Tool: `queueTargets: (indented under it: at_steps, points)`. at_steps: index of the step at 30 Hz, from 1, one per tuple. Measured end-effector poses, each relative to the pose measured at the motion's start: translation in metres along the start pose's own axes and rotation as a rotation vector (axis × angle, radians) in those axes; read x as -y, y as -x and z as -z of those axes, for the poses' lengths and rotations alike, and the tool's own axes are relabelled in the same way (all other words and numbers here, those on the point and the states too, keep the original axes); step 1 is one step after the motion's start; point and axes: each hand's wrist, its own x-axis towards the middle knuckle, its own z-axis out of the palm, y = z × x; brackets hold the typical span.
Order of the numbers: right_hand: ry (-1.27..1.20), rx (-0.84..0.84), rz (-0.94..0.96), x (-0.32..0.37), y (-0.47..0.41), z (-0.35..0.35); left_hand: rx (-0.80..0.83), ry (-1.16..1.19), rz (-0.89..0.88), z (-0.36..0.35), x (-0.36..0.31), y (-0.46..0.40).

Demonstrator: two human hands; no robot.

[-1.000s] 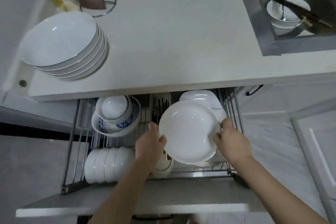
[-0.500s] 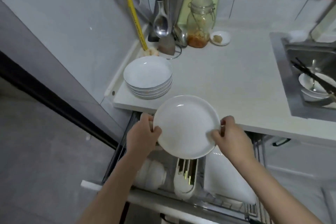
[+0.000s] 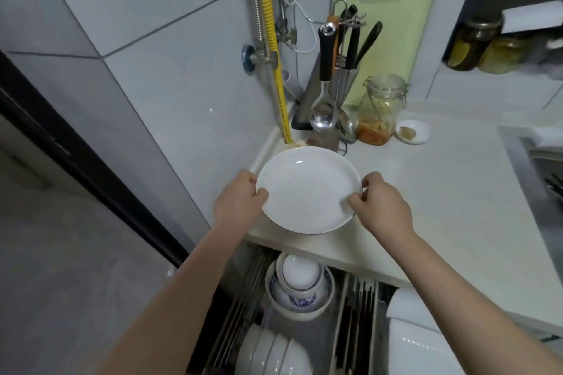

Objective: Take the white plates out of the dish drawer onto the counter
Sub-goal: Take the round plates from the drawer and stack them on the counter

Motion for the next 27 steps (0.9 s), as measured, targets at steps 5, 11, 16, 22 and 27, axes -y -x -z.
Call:
queueTargets:
  at_steps: [5, 11, 16, 22, 27]
  points:
    - [0.02, 0.038, -0.046, 0.013, -0.03, -0.024, 0.026, 0.007, 0.076, -0.006, 0.011, -0.038]
    - [0.038, 0.081, -0.089, 0.011, -0.052, -0.052, 0.063, -0.021, 0.101, -0.024, 0.024, -0.062]
    - [0.05, 0.113, -0.116, 0.004, -0.061, -0.065, 0.072, -0.049, 0.089, -0.04, 0.031, -0.07]
    - [0.053, 0.123, -0.132, 0.0, -0.066, -0.073, 0.076, -0.11, 0.072, -0.05, 0.034, -0.078]
    - [0.047, 0.126, -0.128, -0.001, -0.066, -0.078, 0.064, -0.126, 0.063, -0.051, 0.035, -0.081]
